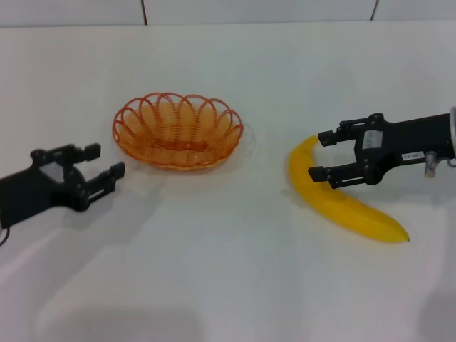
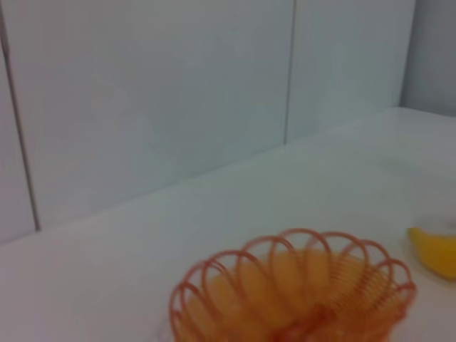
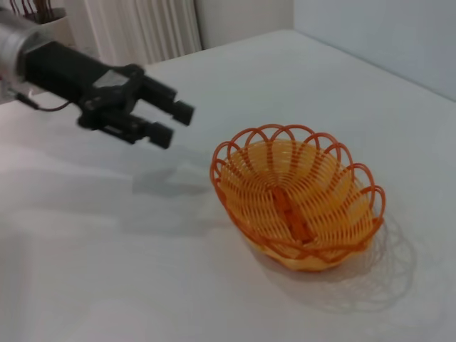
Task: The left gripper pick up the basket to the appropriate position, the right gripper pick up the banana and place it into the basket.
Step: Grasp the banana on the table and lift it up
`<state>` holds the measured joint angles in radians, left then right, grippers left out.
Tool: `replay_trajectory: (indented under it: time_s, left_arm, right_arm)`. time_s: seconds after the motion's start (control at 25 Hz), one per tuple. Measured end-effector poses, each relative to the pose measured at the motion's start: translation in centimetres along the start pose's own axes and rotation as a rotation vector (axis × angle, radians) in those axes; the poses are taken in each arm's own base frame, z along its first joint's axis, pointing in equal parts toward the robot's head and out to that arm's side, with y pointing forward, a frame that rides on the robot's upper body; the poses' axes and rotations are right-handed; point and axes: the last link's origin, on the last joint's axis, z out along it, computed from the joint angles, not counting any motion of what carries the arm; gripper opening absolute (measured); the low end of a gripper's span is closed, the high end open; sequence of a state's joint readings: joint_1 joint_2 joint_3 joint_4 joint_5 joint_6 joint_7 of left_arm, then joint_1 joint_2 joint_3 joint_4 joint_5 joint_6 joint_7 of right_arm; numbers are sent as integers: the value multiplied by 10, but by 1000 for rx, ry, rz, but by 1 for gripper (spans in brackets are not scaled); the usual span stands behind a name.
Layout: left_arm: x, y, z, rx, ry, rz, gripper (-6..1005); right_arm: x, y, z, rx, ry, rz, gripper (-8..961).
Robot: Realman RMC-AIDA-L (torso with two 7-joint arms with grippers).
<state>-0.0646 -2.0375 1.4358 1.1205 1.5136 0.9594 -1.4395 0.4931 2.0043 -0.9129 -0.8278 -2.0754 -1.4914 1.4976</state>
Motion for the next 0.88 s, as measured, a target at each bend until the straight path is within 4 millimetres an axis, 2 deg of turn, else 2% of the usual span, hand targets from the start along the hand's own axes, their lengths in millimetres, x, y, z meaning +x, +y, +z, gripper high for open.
replay_trajectory:
  time_s: [0.2, 0.36, 0.48, 0.68, 0.88]
  left_arm:
    - [-11, 5, -14, -34, -12, -16, 538]
    - [-14, 5, -15, -36, -12, -11, 535]
    - [-15, 6, -11, -47, -16, -7, 529]
    - [-19, 4, -7, -52, -23, -23, 525]
    - [-19, 4, -7, -52, -25, -23, 525]
  right_arm:
    - [-4, 0, 3, 14, -29, -13, 756]
    - [-11, -1, -5, 51, -49, -28, 756]
    - [-25, 3, -13, 54, -32, -40, 756]
    - [-42, 21, -22, 89, 63, -68, 756]
    - [-38, 29, -19, 121, 211, -22, 756]
